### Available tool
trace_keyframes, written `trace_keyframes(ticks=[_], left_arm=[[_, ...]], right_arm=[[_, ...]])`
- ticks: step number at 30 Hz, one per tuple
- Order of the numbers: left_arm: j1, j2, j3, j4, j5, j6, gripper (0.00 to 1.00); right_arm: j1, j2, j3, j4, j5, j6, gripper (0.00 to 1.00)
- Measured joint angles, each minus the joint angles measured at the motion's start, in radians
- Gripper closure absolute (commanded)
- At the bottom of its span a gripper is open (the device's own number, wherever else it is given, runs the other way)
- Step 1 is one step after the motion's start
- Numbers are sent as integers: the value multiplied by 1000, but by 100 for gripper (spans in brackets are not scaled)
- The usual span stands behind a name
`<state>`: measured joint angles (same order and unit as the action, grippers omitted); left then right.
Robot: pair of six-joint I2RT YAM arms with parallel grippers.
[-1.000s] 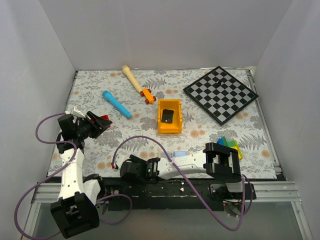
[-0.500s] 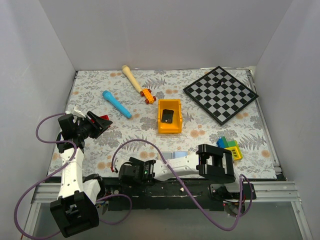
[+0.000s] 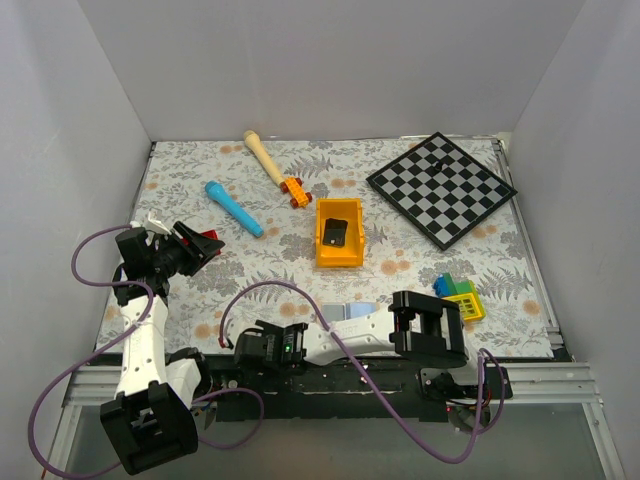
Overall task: Put the credit cards into the card holder
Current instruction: Pick up the credit card from the center of the board.
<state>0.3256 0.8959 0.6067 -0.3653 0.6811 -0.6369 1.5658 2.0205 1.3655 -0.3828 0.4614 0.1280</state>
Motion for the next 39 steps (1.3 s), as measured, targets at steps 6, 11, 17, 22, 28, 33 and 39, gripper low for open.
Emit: trace_keyframes(ticks=[6,11,17,22,28,33,39], left_arm=[[0,0,0,0,0,0,52],[0,0,0,0,0,0,52],[0,0,0,0,0,0,52],[0,0,0,0,0,0,52],[0,0,0,0,0,-2,51],[0,0,0,0,0,-2,52],[0,0,0,0,0,-3,52]], right_arm=[[14,0,6,-7,8,-1,59],[19,-3,6,-5,10,0,64],[19,-19,-6,0,3,0,71],[18,-51,-30,12,12,1,77],[11,-88,-40,19,45,-2,85],[5,-126,-41,20,68,-2,88],[-8,-142,-53,27,71,-5,92]])
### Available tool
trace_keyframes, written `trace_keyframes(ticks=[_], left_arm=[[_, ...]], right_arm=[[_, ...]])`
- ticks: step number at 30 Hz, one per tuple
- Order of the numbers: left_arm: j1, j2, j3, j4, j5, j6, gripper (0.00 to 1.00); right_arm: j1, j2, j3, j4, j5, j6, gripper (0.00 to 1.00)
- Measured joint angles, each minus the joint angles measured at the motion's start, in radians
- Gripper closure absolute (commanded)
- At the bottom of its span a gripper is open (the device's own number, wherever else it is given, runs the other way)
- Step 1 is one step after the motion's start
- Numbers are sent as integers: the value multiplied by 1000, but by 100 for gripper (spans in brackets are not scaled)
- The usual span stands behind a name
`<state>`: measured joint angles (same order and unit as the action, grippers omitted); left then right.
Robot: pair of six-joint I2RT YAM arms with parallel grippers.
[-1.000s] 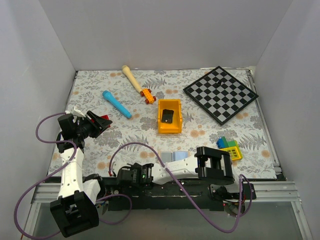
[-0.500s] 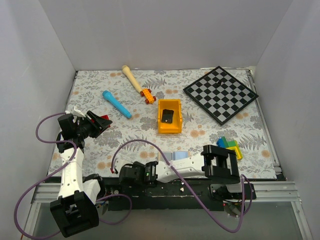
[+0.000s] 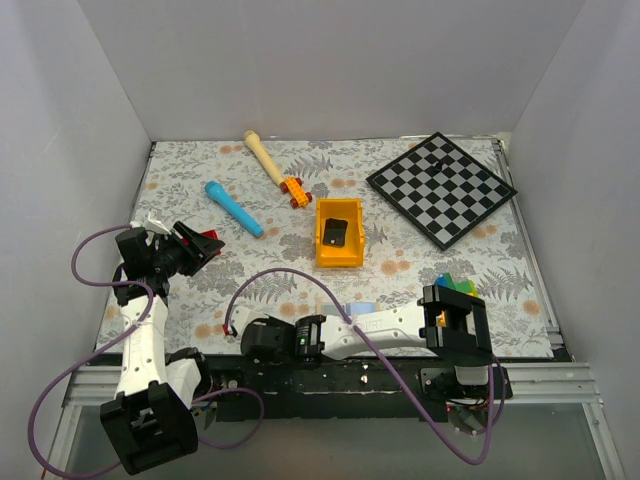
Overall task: Put the credit cards into the card holder
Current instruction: Pick up the credit card from the center of the board.
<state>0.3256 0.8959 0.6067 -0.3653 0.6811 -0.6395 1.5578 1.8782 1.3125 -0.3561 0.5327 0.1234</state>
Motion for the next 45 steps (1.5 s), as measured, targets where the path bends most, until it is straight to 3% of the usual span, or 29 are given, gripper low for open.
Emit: trace_keyframes(ticks=[6,27,33,39,43,45], left_arm=[[0,0,0,0,0,0,52],[0,23,11,0,4,1,52],[0,35,11,5,36,4,50],[-13,-6,7,81,95,-33,41],[-93,-113,-32,257,117,-138,38],[-185,-144,-41,340,104,-179,39]], right_arm=[[-14,-10,-7,14,6,-1,98],[-251,-137,-112,97,-75,-13,99],[-297,-236,-150,135,-129,13,99],[-394,-443,-255,185,-241,86,99],[-528,-630,-348,256,-373,188,99],[-589,-705,-385,287,-441,246,99]])
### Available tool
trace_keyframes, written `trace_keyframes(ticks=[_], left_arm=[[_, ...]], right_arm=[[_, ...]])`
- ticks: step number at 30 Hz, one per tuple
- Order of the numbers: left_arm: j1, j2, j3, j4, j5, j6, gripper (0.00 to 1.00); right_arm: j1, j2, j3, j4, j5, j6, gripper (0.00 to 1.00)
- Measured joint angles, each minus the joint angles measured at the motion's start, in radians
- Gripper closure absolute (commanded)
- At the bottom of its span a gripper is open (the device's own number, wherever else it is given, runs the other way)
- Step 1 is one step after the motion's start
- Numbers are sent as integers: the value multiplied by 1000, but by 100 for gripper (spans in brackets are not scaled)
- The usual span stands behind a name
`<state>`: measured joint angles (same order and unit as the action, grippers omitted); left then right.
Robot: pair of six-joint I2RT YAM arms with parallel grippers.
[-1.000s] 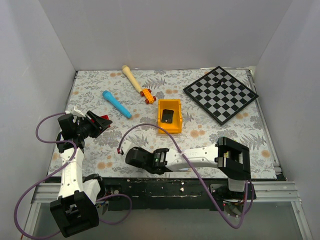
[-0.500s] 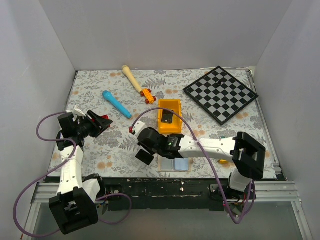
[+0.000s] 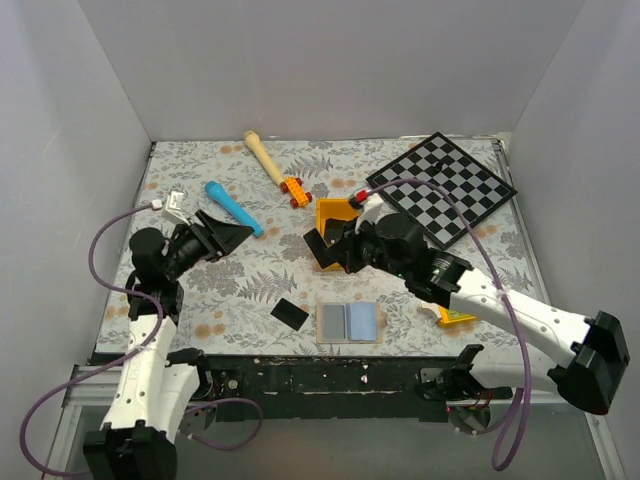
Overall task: Put the credit cards into the card holder
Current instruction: Pick up the credit card from the center of the board.
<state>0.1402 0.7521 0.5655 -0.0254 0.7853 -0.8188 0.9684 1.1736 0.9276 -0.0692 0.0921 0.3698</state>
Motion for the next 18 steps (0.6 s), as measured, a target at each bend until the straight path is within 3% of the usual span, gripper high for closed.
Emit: trace_keyframes(ticks=[5,13,18], left_arm=[[-267,42,-14,225,-50,-95,38],[-405,148,-32,512,-101,-224,39],[-489,205,-28,597,-131,-251,41]], right_arm=[[-114,-136,-95,106,-189,161,99],[-230,-256,-246,287,-398,414,99],[-251,-272,-274,379,-460,495,99]])
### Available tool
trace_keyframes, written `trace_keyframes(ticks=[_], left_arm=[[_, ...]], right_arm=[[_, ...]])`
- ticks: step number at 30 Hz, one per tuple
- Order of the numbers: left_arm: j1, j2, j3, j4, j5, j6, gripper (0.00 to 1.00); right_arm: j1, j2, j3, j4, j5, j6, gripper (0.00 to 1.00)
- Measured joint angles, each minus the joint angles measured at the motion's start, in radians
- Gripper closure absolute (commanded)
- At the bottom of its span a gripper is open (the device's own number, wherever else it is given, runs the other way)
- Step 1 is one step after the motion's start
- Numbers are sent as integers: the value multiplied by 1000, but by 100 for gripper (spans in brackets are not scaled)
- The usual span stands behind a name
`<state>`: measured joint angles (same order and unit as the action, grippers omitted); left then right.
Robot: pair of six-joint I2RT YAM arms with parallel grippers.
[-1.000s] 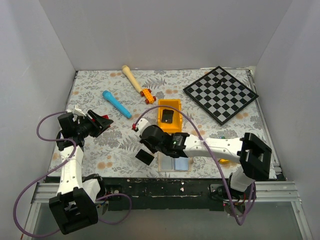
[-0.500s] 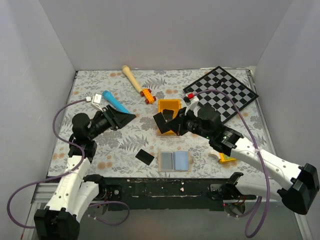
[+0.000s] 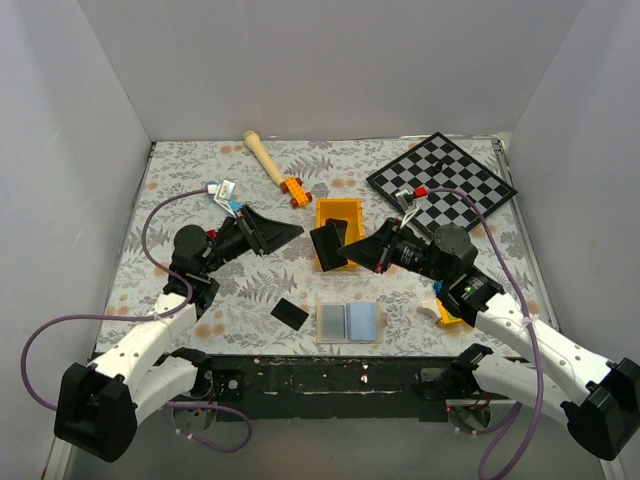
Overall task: Put the credit cards into the card holder
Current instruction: Pick up the credit card from the center of the board, then insert the credit card into the card holder.
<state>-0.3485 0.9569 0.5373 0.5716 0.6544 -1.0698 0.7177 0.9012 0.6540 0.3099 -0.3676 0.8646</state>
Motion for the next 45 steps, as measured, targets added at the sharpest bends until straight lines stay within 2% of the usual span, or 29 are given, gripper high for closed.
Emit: trace_keyframes(ticks=[6,9,12,17,18,20,21,25,28,33,45], left_arm=[[-93,47,3,27,-33,-2,44],[-120,53,4,39,-51,-3,50],[-143,57,18,50,-65,-7,65],[-180,75,37,88,-79,-17,100],[-186,79,40,94,-84,-19,100],[-193,84,47,106,-91,-24,100],[-198,85,50,110,-94,-23,100],[-215,86,53,109,-96,-20,100],[-223,99,68,93,-78,-7,100],[-226,148,117,80,-30,7,100],[-237,179,127,86,28,23,100]], right_arm=[[-5,-5,-11,69,-40,50,99],[-5,-5,-11,83,-52,57,99],[-5,-5,-11,91,-59,61,99],[-10,-5,-11,98,-63,69,99],[-11,-5,-11,97,-63,69,99],[-18,-5,-11,89,-59,67,80],[-20,-5,-11,87,-59,68,74],[-21,-11,-11,82,-62,47,67],[-21,-13,-11,81,-67,37,67],[-21,-15,-11,75,-80,21,76],[-35,-45,-9,-1,-98,-4,75]])
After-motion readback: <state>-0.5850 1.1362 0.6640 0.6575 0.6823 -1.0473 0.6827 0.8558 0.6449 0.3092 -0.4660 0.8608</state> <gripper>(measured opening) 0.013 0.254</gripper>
